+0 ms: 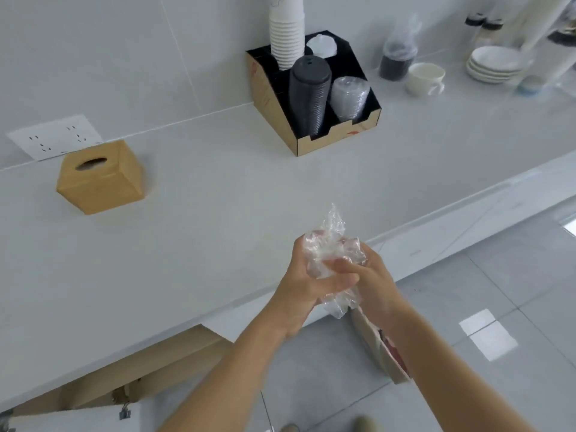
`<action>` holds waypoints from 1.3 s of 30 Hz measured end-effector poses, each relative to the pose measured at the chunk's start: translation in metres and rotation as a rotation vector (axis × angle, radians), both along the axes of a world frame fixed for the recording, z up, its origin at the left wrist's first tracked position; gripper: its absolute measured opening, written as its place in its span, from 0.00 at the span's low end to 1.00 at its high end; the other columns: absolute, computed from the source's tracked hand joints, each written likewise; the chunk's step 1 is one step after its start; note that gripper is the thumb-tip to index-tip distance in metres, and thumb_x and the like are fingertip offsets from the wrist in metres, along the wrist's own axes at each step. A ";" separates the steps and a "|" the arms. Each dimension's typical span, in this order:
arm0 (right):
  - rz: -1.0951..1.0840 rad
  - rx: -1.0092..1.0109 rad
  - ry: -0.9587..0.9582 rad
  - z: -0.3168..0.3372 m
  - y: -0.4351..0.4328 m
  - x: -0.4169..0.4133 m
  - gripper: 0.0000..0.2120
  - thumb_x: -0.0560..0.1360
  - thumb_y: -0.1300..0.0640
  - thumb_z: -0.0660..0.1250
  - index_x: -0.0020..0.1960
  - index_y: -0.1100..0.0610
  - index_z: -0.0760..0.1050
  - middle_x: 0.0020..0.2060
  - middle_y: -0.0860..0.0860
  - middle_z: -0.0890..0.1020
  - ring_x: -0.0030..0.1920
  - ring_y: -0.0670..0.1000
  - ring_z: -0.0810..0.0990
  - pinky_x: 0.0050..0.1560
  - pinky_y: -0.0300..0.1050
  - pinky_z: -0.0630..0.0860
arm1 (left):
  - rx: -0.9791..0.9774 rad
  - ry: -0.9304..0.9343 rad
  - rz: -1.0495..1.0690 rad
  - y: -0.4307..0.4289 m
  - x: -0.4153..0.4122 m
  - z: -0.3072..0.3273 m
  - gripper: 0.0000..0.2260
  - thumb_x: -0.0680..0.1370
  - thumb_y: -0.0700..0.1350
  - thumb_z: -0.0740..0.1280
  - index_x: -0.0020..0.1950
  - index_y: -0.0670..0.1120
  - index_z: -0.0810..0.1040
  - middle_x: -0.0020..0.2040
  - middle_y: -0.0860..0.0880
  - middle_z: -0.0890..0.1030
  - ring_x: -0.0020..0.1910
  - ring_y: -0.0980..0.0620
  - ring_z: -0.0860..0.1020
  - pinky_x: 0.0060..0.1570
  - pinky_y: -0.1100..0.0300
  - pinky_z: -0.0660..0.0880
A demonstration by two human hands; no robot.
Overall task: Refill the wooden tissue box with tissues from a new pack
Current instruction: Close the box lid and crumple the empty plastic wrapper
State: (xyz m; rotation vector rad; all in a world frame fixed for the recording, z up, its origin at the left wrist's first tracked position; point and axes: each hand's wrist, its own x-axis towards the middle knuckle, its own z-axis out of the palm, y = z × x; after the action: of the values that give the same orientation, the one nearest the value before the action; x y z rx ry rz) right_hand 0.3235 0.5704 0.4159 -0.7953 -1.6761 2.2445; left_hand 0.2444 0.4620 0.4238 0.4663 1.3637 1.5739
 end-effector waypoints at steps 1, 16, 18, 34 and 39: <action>-0.033 -0.006 -0.020 -0.003 0.009 0.009 0.20 0.60 0.54 0.73 0.52 0.55 0.79 0.53 0.61 0.81 0.51 0.60 0.82 0.49 0.57 0.79 | 0.015 0.007 0.006 0.011 0.008 -0.005 0.34 0.64 0.42 0.77 0.64 0.59 0.65 0.61 0.48 0.78 0.60 0.49 0.78 0.56 0.49 0.76; -0.405 0.141 -0.340 -0.132 0.175 0.169 0.27 0.53 0.48 0.78 0.49 0.47 0.72 0.45 0.48 0.80 0.46 0.49 0.80 0.45 0.44 0.76 | -0.163 0.194 -0.223 0.192 0.116 -0.129 0.24 0.73 0.39 0.70 0.60 0.60 0.65 0.60 0.50 0.74 0.55 0.56 0.77 0.54 0.61 0.75; -0.442 0.166 -0.406 -0.170 0.187 0.177 0.24 0.57 0.51 0.80 0.48 0.48 0.72 0.45 0.48 0.80 0.46 0.48 0.79 0.47 0.45 0.75 | -0.185 0.243 -0.248 0.209 0.123 -0.166 0.24 0.73 0.38 0.70 0.57 0.59 0.61 0.62 0.46 0.73 0.56 0.52 0.77 0.54 0.60 0.76; -0.449 0.533 -0.641 -0.619 0.227 0.164 0.18 0.69 0.51 0.72 0.51 0.51 0.66 0.43 0.44 0.73 0.39 0.42 0.73 0.35 0.33 0.66 | -0.297 1.418 -0.601 0.287 0.113 -0.607 0.19 0.74 0.40 0.64 0.65 0.49 0.70 0.62 0.49 0.73 0.50 0.44 0.75 0.50 0.52 0.71; -0.310 0.882 -0.809 -0.688 0.243 0.148 0.14 0.70 0.51 0.70 0.47 0.55 0.68 0.43 0.51 0.76 0.42 0.53 0.76 0.39 0.44 0.68 | -0.441 1.624 -0.789 0.305 0.107 -0.672 0.15 0.75 0.39 0.60 0.62 0.45 0.68 0.62 0.46 0.72 0.58 0.45 0.71 0.56 0.54 0.66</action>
State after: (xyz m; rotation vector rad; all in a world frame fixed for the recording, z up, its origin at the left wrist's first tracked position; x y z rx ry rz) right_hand 0.4715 0.8133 -0.2719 -1.6177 -2.3250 0.7926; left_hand 0.3519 0.7669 -0.2479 1.9086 2.0946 -0.0521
